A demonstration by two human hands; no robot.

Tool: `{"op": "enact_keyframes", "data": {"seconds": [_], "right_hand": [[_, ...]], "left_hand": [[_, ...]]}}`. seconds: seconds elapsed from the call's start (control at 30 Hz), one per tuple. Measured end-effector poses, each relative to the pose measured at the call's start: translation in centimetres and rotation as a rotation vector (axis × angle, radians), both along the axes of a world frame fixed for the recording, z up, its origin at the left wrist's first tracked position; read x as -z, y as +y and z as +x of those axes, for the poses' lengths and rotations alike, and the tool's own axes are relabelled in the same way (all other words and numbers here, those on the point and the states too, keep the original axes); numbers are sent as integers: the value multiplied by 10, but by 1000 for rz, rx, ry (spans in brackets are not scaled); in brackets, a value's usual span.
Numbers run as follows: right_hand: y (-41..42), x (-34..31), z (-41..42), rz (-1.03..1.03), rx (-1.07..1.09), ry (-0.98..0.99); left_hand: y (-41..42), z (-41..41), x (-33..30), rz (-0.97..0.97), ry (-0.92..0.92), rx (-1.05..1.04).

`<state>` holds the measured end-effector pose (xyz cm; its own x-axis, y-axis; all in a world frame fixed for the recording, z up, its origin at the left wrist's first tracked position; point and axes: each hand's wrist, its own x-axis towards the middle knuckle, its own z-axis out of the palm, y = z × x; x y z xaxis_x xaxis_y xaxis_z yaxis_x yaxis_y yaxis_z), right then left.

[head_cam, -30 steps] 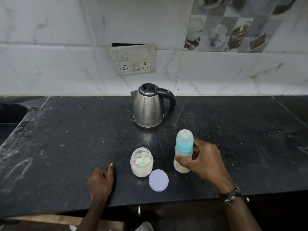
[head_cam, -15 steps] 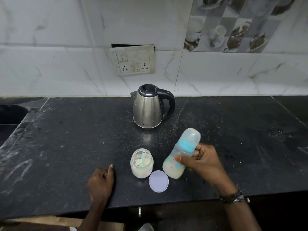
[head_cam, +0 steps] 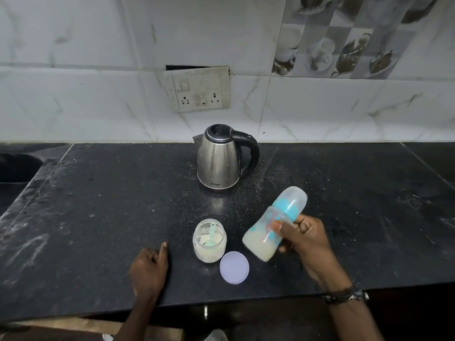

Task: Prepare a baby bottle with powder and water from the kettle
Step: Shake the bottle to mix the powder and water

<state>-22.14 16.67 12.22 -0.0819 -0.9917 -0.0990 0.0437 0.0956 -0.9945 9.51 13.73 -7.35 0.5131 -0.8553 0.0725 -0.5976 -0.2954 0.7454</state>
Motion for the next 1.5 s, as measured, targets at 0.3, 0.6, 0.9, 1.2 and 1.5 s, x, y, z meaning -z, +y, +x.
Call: {"op": "enact_keyframes", "data": {"seconds": [0.3,0.6,0.9,1.2,1.5], "right_hand": [[-5,-7,-8,-1,93,-42],[-6,-4,-2,63,20,-4],[-4,-6,-3,47,-32,-89],[-7,-9,-2,30,34,-273],[-11,-6,-5,32,82,-283]], "left_hand": [[0,0,3,1,-34,36],[0,1,6,12,-44,23],[-2,3,7,8,-29,19],[-1,1,4,17,-16,7],[-1,2,9,8,-27,35]]}}
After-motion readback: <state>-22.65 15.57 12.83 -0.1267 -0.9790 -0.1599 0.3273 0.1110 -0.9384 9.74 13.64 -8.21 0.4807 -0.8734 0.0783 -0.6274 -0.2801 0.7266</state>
